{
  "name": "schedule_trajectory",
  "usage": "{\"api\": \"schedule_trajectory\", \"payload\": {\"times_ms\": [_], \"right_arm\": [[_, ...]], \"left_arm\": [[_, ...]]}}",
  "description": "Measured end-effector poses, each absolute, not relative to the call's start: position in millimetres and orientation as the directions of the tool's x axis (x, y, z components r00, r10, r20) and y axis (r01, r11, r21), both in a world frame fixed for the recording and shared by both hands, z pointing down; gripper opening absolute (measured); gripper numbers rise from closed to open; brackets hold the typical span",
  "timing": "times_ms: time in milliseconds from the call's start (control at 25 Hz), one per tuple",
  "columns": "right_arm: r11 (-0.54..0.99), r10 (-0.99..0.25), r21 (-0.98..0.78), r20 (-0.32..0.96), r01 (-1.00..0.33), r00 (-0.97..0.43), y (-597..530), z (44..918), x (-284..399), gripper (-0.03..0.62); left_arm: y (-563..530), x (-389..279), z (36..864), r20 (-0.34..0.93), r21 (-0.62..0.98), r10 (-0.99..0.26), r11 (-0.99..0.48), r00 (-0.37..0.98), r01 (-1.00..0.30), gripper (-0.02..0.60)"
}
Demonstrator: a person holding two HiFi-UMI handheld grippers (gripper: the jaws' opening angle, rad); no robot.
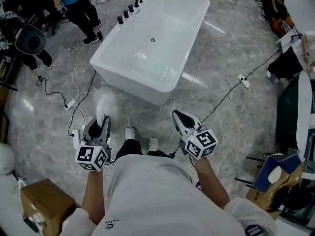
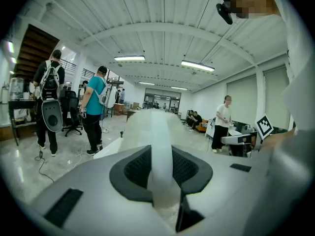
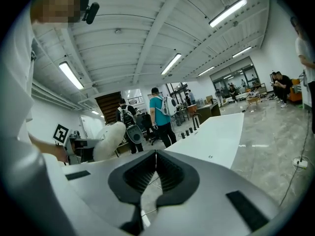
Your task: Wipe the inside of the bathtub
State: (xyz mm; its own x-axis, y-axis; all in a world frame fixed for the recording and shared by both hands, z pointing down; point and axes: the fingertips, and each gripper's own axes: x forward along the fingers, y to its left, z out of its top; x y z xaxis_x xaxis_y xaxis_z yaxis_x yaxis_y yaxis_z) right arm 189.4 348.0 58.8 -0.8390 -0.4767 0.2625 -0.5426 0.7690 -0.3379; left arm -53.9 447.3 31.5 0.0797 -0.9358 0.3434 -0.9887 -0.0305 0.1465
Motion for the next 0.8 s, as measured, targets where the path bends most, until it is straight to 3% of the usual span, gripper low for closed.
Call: {"api": "schedule_trajectory", "payload": {"times_ms": [480,800], "right_arm": [[0.751,-0.493,-0.353,0.263,-0.558,-0.83,319.3,67.8,180.2,0.02],[0.706,-0.55,-0.343,0.286,-0.619,-0.785,270.6,75.5,151.1,0.02]], "left_arm": [[396.2,-72.1,35.6,0.345,0.137,-0.932,-0.063,0.107,-0.989,0.098],[339.3,-118.3,54.5,0.373,0.144,-0.914,-0.112,0.158,-0.983,0.098]]}}
